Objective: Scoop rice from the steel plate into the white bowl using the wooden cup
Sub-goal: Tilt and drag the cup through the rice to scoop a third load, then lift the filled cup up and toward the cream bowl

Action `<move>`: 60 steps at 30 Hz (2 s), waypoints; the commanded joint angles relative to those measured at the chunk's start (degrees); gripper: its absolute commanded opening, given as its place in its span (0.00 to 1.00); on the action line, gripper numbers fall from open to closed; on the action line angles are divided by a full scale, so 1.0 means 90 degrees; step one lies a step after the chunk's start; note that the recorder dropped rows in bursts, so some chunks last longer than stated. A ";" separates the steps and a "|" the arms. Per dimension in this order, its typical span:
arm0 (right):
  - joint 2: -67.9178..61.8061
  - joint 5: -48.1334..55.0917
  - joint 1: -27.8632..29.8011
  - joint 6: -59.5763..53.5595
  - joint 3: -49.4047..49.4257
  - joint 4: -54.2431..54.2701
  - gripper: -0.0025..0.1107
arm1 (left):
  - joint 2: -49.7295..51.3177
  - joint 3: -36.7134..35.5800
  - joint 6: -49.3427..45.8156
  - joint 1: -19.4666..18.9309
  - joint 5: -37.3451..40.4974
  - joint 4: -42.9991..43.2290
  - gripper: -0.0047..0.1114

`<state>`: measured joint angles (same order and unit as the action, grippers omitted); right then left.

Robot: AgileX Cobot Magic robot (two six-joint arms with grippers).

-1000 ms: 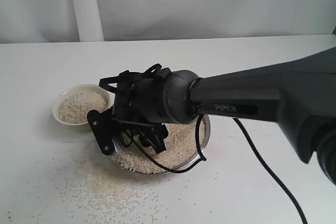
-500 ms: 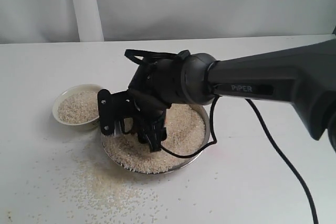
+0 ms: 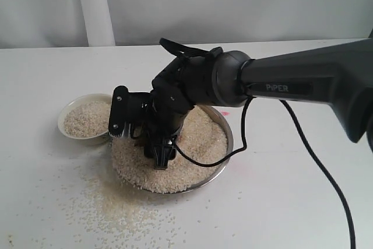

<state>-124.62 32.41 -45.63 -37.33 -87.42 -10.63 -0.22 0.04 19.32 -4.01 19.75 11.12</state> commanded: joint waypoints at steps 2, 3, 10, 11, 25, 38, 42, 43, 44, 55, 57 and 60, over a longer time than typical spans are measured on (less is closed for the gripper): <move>-0.0089 -0.0074 0.0079 -0.0025 0.0071 0.0355 0.02 | 0.0025 -0.0004 0.0014 0.0029 -0.0043 0.0017 0.04; -0.0089 -0.0086 0.0095 -0.0025 0.0071 0.0379 0.02 | 0.0025 -0.0004 0.0014 0.0029 -0.0043 0.0017 0.04; -0.0061 -0.0225 0.0249 -0.0025 0.0071 0.0698 0.02 | 0.0025 -0.0004 0.0014 0.0029 -0.0043 0.0017 0.04; -0.0049 -0.0273 0.0247 -0.0025 0.0083 0.0760 0.02 | 0.0025 -0.0004 0.0014 0.0029 -0.0043 0.0017 0.04; 0.1025 -0.2061 0.0629 0.0018 0.1560 0.1546 0.02 | 0.0025 -0.0004 0.0014 0.0029 -0.0043 0.0017 0.04; 0.1390 -0.3042 0.0616 0.0000 0.2145 0.2086 0.02 | 0.0025 -0.0004 0.0014 0.0029 -0.0043 0.0017 0.04; 0.1519 -0.2257 0.0616 0.0000 0.1617 0.1660 0.02 | 0.0025 -0.0004 0.0014 0.0029 -0.0043 0.0017 0.04; 0.1519 -0.1869 0.0616 0.0000 0.1355 0.1442 0.02 | 0.0025 -0.0004 0.0014 0.0029 -0.0043 0.0017 0.04; 0.1503 -0.1491 0.0616 0.0000 0.1079 0.1218 0.02 | 0.0025 -0.0004 0.0014 0.0029 -0.0043 0.0017 0.04; 0.0479 0.0483 -0.0031 -0.0014 -0.1956 -0.0630 0.02 | 0.0025 -0.0004 0.0014 0.0029 -0.0043 0.0017 0.04; 0.0159 0.0677 -0.0169 -0.0014 -0.2472 -0.0910 0.02 | 0.0025 -0.0004 0.0014 0.0029 -0.0043 0.0017 0.04; -0.0363 0.0861 -0.0355 -0.0168 -0.3204 -0.1188 0.02 | 0.0025 -0.0004 0.0014 0.0029 -0.0043 0.0017 0.04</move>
<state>-124.63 38.50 -47.49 -37.51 -110.96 -18.50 -0.22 0.04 19.32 -4.01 19.75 11.12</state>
